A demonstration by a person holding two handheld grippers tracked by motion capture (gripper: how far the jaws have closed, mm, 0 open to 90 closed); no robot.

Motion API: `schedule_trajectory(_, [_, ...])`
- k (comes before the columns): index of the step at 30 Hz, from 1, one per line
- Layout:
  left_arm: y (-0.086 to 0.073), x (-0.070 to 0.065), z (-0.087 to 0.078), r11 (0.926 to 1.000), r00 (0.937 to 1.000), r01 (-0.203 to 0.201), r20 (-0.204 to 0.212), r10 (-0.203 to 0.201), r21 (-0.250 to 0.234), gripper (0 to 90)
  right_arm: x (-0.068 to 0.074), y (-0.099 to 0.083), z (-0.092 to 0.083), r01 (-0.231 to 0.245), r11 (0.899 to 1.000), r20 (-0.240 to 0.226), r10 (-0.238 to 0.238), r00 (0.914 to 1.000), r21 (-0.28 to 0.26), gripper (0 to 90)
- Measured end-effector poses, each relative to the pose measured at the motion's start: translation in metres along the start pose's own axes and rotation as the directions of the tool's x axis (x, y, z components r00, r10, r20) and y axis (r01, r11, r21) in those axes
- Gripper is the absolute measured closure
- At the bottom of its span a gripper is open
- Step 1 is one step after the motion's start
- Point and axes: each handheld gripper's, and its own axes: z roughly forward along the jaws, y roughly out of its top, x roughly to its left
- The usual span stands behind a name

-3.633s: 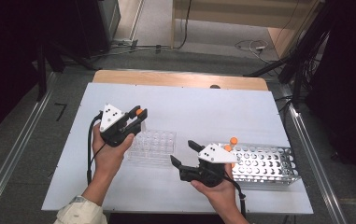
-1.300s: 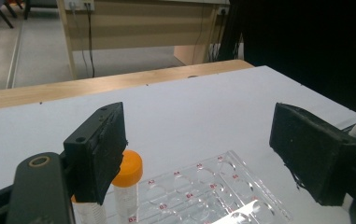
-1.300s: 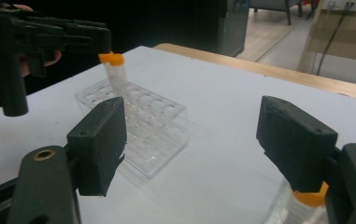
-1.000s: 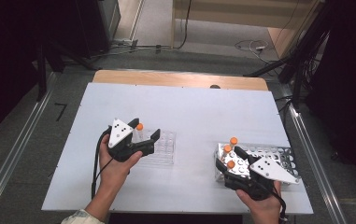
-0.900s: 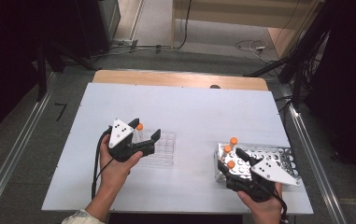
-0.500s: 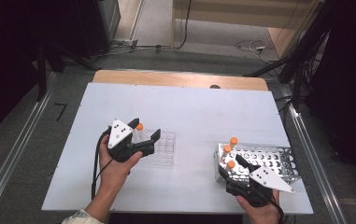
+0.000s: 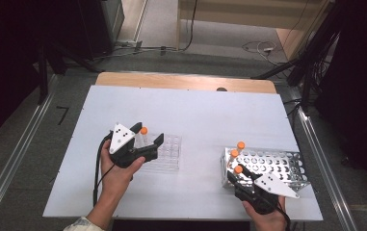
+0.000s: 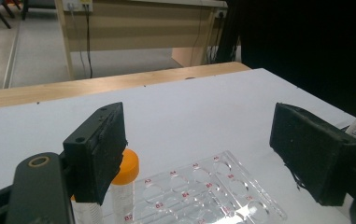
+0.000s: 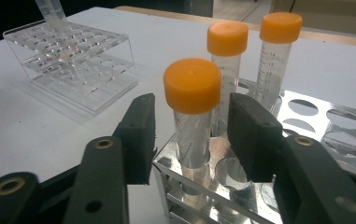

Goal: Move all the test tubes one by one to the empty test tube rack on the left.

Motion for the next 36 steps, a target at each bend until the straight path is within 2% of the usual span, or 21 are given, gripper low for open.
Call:
schedule_trajectory(7, [0.000, 0.000, 0.000, 1.0000, 1.0000, -0.003, 0.001, 0.003, 0.001, 19.3, -0.001, -0.002, 0.003, -0.001, 1.000, -0.001, 0.001, 1.0000, 0.014, 60.4])
schedule_trajectory(12, [0.000, 0.000, -0.001, 1.0000, 1.0000, -0.001, 0.001, 0.001, 0.000, 19.3, -0.003, -0.003, 0.002, -0.012, 1.000, -0.001, 0.012, 0.9999, 0.020, 70.8])
schedule_trajectory(20, [-0.001, 0.000, 0.000, 1.0000, 1.0000, -0.003, 0.004, 0.003, 0.004, 19.3, -0.003, 0.005, -0.003, -0.004, 1.000, -0.004, 0.004, 1.0000, -0.018, 71.6])
schedule_trajectory(26, [-0.001, -0.001, 0.001, 1.0000, 1.0000, -0.005, 0.003, 0.005, 0.007, 19.3, -0.001, 0.018, -0.011, 0.013, 0.999, -0.004, -0.013, 0.9999, -0.045, 71.6])
schedule_trajectory(31, [0.000, -0.001, 0.001, 0.9999, 1.0000, -0.008, 0.003, 0.008, 0.009, 19.2, 0.000, 0.028, -0.016, 0.009, 0.999, -0.002, -0.009, 1.0000, -0.054, 71.6])
schedule_trajectory(36, [0.000, -0.002, 0.002, 0.9998, 0.9998, -0.012, 0.016, 0.012, 0.014, 16.8, 0.001, 0.043, -0.023, 0.021, 0.998, -0.001, -0.022, 0.9998, -0.067, 71.8])
